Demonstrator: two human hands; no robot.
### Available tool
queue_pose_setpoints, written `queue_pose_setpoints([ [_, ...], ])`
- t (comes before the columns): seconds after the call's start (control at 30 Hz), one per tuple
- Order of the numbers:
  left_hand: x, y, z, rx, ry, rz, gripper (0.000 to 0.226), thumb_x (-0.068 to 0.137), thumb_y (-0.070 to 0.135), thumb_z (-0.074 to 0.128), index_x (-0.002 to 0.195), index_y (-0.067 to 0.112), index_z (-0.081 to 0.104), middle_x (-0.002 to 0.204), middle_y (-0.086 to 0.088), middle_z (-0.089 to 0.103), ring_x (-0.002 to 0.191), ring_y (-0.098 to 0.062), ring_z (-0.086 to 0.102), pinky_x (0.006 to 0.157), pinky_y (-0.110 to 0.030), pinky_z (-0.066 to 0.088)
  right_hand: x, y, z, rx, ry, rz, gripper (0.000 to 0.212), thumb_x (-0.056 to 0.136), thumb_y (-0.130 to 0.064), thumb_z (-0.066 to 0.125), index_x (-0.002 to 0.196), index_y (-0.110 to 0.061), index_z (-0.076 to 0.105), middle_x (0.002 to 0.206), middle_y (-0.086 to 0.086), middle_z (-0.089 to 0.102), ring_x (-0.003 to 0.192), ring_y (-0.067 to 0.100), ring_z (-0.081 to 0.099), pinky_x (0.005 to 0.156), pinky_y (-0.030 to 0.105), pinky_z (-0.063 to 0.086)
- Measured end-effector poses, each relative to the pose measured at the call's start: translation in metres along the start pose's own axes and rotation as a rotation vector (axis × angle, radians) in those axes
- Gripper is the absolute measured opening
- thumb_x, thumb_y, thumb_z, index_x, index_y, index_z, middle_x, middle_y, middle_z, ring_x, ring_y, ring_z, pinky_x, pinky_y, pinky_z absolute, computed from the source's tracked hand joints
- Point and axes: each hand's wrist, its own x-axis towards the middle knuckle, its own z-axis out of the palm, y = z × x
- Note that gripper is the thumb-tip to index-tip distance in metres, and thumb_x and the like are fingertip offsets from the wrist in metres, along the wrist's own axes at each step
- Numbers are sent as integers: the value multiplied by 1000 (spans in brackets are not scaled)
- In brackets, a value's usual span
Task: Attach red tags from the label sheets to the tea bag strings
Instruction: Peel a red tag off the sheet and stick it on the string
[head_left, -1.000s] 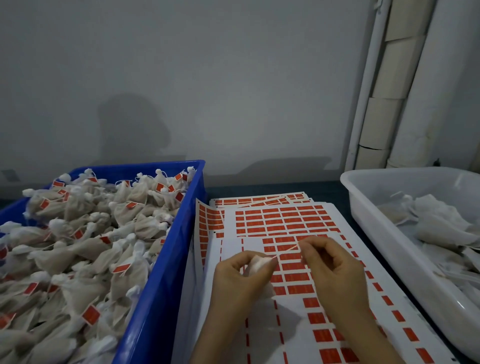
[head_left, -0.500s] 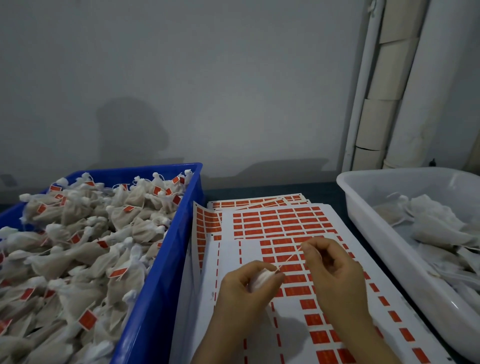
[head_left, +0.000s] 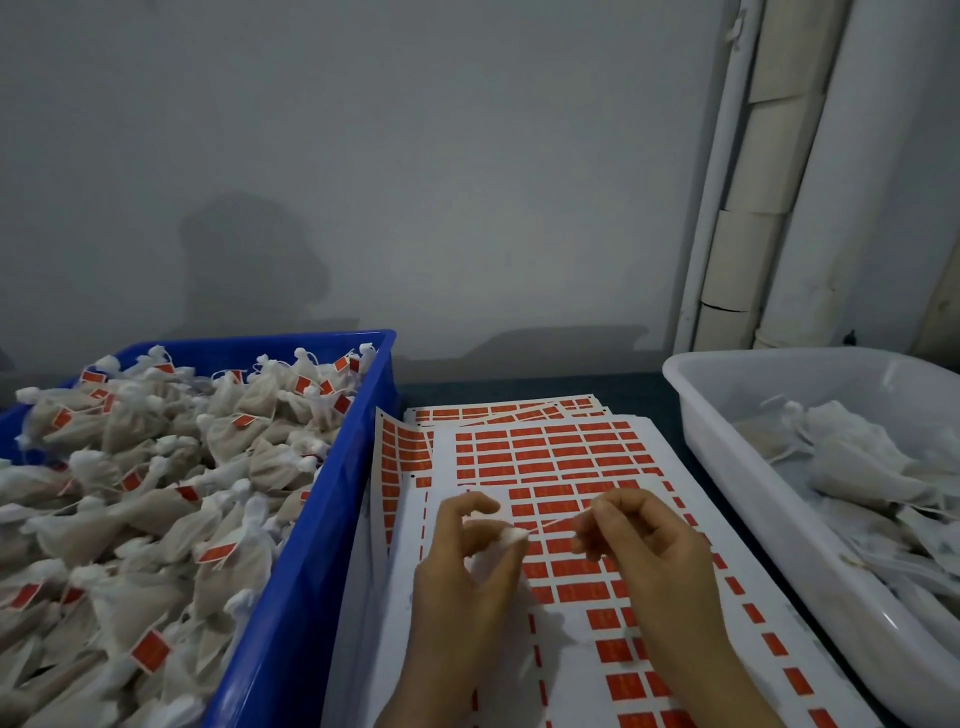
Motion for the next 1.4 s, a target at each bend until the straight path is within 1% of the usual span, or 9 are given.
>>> queue_pose_setpoints([
  [0.1,-2,-3,3,64,-46,137,16,79,38,60,90,31,50,85,32,64,87,25,54,61,1,45,-1,-2,0,106,-9,13,24,72,-42,54,80,-22,64,72,-16,70,69,5,68,55,7,47],
  [0.23,-4,-12,4,288,-103,440,12,88,52,49,87,46,59,112,44,50,114,24,40,95,0,31,-2,-1,-1,155,-53,-9,21,69,-38,57,81,-23,64,73,-18,70,72,3,68,56,7,47],
  [0.37,-5,-7,6,308,-15,99,18,88,37,58,76,51,59,102,33,42,110,6,36,100,-18,34,-6,-1,-2,175,-200,-53,23,67,-39,61,78,-21,69,74,-2,72,74,18,69,64,17,53],
  [0.53,5,11,-7,-249,-177,-470,36,89,52,43,75,37,73,63,20,56,64,-3,51,72,-24,44,-9,-4,-4,134,-395,-52,26,81,-4,63,71,-25,73,69,2,70,69,18,67,64,17,53],
  [0.6,7,14,-10,-371,-221,-575,43,80,60,44,85,23,66,47,5,46,44,-6,40,51,-20,37,-11,-7,-3,98,-481,-45,33,81,2,63,67,-26,73,68,2,70,66,17,66,63,18,53],
  [0.7,8,14,-10,-387,-227,-628,47,78,62,49,86,22,75,56,-3,53,53,-15,50,54,-25,44,-12,-8,-3,29,-595,-38,37,80,-2,66,65,-36,72,67,-4,69,66,13,66,64,16,51],
  [0.83,4,10,-7,-364,-198,-565,37,80,48,60,101,18,67,95,-6,71,92,-23,67,85,-40,55,-14,-8,1,-106,-688,-54,40,81,-13,67,64,-49,67,70,-18,67,76,4,62,70,10,47],
  [1.0,-2,8,-4,-106,-183,-301,3,84,23,66,82,20,65,77,8,69,81,-12,65,68,-20,52,-8,2,2,-196,-484,-158,7,71,-34,61,65,-37,61,99,-30,51,103,-6,46,83,1,36],
  [1.4,-3,1,-1,-16,7,-41,19,79,13,73,83,27,61,82,17,67,80,-6,64,60,-13,52,-8,13,10,-208,-452,-133,8,82,-40,60,74,-37,59,104,-36,51,103,-8,50,81,9,46],
])
